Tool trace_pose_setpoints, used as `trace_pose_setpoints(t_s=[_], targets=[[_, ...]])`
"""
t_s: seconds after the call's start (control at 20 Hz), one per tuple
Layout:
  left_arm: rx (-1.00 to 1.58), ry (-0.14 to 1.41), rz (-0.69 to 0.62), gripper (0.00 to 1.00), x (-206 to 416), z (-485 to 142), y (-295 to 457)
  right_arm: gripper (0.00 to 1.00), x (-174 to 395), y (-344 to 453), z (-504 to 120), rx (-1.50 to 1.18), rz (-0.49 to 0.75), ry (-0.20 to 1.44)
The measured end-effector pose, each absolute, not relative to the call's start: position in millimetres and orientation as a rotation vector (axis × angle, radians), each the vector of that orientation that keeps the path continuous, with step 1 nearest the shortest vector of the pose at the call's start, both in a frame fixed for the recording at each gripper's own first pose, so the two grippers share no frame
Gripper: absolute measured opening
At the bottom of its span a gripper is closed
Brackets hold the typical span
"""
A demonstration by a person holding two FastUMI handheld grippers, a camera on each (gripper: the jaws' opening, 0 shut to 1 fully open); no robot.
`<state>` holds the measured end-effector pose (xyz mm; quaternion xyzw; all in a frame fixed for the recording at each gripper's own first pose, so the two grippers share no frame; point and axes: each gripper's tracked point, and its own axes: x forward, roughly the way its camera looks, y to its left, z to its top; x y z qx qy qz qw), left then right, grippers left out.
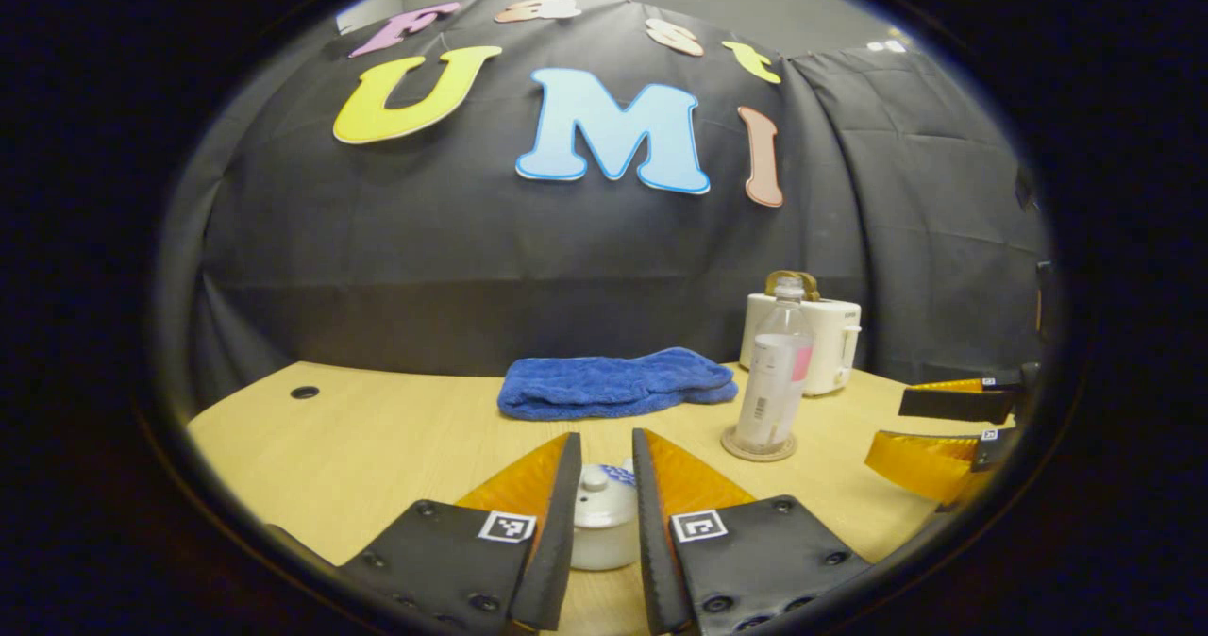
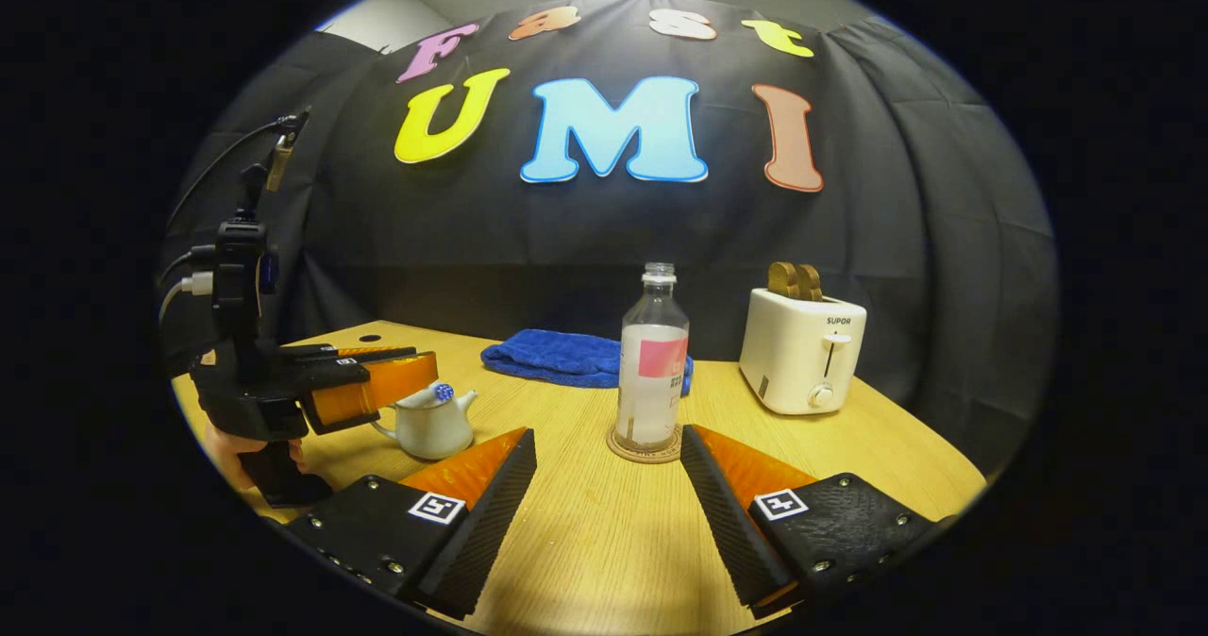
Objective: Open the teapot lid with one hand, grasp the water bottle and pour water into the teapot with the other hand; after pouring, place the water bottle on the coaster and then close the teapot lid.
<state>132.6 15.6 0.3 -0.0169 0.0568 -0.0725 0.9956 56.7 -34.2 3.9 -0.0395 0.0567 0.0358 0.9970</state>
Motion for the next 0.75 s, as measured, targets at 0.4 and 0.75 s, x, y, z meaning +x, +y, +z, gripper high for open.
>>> trace_pose_setpoints(t_s=[0.4, 0.75], targets=[[-0.048, 0.049, -0.155, 0.59, 67, 23, 6, 0.95, 9, -17, 17, -0.075, 0.095, 0.095], [-0.047, 0.036, -0.137, 0.82, 3, 28, 9, 0.95, -40, -13, 28, -0.068, 0.054, 0.058]])
